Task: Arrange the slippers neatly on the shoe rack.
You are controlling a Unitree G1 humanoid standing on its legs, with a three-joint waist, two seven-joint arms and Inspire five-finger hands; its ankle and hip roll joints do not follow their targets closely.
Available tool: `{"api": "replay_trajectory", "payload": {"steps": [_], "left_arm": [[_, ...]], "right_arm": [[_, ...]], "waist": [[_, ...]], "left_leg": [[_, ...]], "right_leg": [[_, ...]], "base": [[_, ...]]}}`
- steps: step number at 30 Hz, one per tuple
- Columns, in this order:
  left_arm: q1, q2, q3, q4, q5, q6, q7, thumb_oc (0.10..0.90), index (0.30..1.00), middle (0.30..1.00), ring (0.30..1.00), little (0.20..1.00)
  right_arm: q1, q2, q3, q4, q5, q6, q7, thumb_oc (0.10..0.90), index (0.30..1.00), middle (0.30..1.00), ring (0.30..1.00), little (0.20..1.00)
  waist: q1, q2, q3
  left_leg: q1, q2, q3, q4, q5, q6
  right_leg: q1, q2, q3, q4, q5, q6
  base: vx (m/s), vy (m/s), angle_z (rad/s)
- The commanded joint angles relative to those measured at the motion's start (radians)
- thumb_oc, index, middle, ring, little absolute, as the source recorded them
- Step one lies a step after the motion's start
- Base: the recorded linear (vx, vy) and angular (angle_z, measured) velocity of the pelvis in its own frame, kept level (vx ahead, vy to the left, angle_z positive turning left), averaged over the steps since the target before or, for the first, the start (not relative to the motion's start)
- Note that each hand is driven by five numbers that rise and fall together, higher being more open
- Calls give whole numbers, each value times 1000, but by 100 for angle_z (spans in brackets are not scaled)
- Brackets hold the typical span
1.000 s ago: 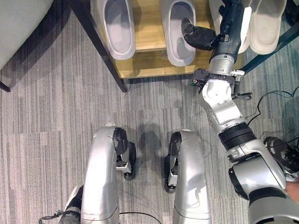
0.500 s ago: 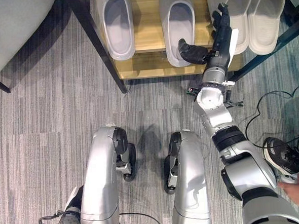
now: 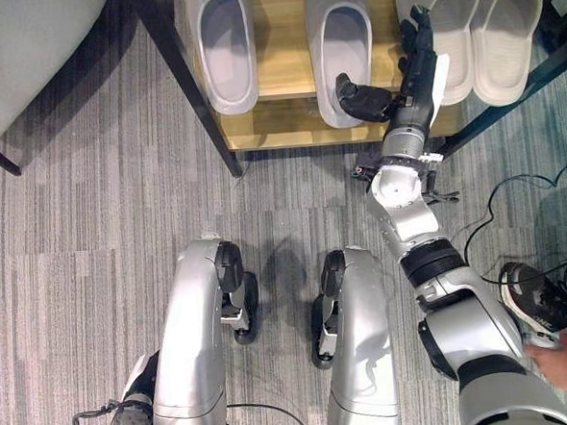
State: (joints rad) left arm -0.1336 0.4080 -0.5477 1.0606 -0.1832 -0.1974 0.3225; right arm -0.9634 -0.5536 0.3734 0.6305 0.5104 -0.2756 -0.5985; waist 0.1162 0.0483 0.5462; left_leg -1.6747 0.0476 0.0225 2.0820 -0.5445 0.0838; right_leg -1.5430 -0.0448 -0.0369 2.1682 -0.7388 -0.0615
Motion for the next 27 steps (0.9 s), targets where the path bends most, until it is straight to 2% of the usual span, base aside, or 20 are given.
{"api": "replay_trajectory", "payload": {"steps": [1,27], "left_arm": [[72,-25,-59,41,12,-4,40,800,900,900,900,900],[76,-25,-71,51,39,-4,59,800,900,900,900,900]], "right_arm": [[-131,-23,-33,-148,-100,-66,-22,800,900,900,900,900],[-154,43,20,-185,-229,-14,-37,800,900,900,900,900]], "waist": [[44,-11,-26],[58,2,-26]], "left_leg": [[105,-72,-180,101,-277,-32],[105,-75,-180,107,-280,-31]], "right_leg": [[-27,-59,65,-71,51,-43],[-27,-57,61,-70,52,-45]], "base": [[0,0,0],[0,0,0]]}}
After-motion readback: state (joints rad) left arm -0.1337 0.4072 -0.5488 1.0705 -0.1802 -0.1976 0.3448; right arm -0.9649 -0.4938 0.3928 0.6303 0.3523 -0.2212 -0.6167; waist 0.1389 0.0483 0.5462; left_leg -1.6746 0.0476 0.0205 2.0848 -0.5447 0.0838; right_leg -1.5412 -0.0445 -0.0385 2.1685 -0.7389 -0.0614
